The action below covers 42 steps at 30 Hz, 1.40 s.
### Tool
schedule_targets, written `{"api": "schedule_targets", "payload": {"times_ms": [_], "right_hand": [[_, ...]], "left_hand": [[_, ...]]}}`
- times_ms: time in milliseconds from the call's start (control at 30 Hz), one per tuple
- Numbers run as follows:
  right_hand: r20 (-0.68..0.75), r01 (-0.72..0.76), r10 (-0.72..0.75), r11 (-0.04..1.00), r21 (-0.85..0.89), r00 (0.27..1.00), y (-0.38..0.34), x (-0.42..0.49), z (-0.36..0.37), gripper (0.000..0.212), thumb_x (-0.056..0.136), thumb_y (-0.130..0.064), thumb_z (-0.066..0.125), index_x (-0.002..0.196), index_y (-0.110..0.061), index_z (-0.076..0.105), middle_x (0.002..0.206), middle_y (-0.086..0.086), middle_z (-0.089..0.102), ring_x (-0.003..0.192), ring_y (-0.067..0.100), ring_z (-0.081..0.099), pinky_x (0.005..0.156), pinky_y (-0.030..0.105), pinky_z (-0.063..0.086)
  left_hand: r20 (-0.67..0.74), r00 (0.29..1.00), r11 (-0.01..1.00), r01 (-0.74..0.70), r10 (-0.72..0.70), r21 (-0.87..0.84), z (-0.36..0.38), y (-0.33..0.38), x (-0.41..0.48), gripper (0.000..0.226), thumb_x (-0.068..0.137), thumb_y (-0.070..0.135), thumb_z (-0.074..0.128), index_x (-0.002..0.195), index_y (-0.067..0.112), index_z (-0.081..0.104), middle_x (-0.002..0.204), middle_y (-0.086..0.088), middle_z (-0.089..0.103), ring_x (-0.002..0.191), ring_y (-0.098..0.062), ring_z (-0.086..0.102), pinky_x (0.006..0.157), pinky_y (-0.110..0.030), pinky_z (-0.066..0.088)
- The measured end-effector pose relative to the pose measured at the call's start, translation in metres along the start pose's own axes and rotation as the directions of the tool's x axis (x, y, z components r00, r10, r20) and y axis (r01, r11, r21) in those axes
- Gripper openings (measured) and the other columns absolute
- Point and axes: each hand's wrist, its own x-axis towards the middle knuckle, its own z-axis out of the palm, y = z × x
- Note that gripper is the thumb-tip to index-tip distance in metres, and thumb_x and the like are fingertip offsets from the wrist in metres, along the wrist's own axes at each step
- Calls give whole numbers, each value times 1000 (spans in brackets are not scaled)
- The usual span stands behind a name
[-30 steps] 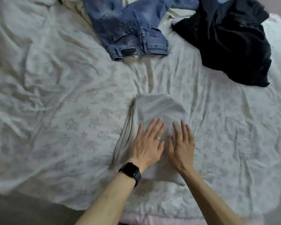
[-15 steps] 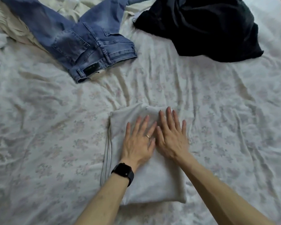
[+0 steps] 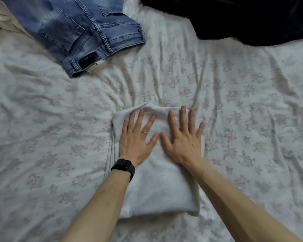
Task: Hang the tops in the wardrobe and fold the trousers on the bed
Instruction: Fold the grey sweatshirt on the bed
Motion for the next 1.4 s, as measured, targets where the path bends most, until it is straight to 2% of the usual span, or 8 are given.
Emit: {"api": "schedule_targets", "payload": {"times_ms": [267, 600, 767, 900, 1033, 1167, 1300, 1400], "right_hand": [[2, -77, 77, 997, 1, 997, -19, -149, 23, 74, 97, -64, 38, 162, -35, 13, 170, 2, -6, 157, 28, -6, 117, 69, 18], [54, -34, 35, 999, -15, 998, -14, -131, 49, 71, 100, -61, 35, 161, -40, 4, 170, -6, -10, 156, 25, -10, 118, 63, 4], [74, -246, 239, 853, 461, 968, 4, -111, -18, 75, 96, -43, 57, 159, -38, 17, 164, 3, 14, 147, 28, 23, 121, 49, 26], [318, -457, 341, 769, 447, 885, 13, -81, -48, 90, 86, -39, 72, 159, -37, 20, 154, 15, 28, 141, 37, 32, 119, 48, 29], [433, -473, 286, 773, 423, 855, 11, -87, -47, 106, 82, -46, 77, 159, -44, 5, 147, 15, 34, 132, 38, 44, 112, 44, 37], [317, -387, 276, 841, 377, 907, -5, -100, -38, 104, 85, -46, 72, 159, -44, -2, 146, 17, 31, 131, 38, 42, 111, 43, 38], [180, -333, 290, 895, 298, 940, -36, -116, -25, 95, 92, -39, 64, 157, -42, -6, 158, 14, 15, 143, 44, 24, 115, 57, 33], [126, -309, 285, 916, 257, 950, -44, -126, -21, 95, 93, -39, 64, 158, -41, -5, 158, 11, 14, 140, 44, 24, 108, 61, 38]], "left_hand": [[103, 994, 995, -13, 23, -98, -10, 21, -82, 59, 100, 70, 12, 155, 55, -3, 169, 11, -12, 154, -21, -18, 123, -56, -3], [71, 997, 999, -43, 43, -3, 13, 1, -71, 63, 102, 66, 22, 159, 45, 5, 170, 5, -6, 156, -23, -9, 124, -52, -2], [6, 930, 917, 363, -367, -165, -34, -1, -115, 69, 98, 42, 54, 160, 26, 26, 167, -8, 10, 152, -32, 15, 121, -52, 24], [192, 850, 770, 526, -491, -361, -56, -8, -126, 76, 96, 36, 64, 158, 44, 20, 153, -12, 25, 132, -31, 39, 114, -39, 35], [332, 818, 692, 575, -470, -438, -71, -12, -113, 87, 94, 29, 65, 156, 52, 8, 129, -11, 44, 98, -24, 50, 93, -30, 44], [273, 865, 777, 500, -422, -383, -69, -13, -111, 83, 94, 22, 62, 159, 44, 14, 138, -9, 46, 112, -30, 52, 100, -37, 46], [228, 896, 759, 443, -380, -478, -59, 1, -113, 80, 94, 0, 53, 158, 37, 24, 133, -3, 34, 76, -11, 49, 54, -12, 36], [190, 915, 767, 402, -355, -500, -55, 16, -118, 83, 92, -8, 49, 158, 36, 24, 145, -6, 27, 106, -28, 56, 60, -17, 40]]}}
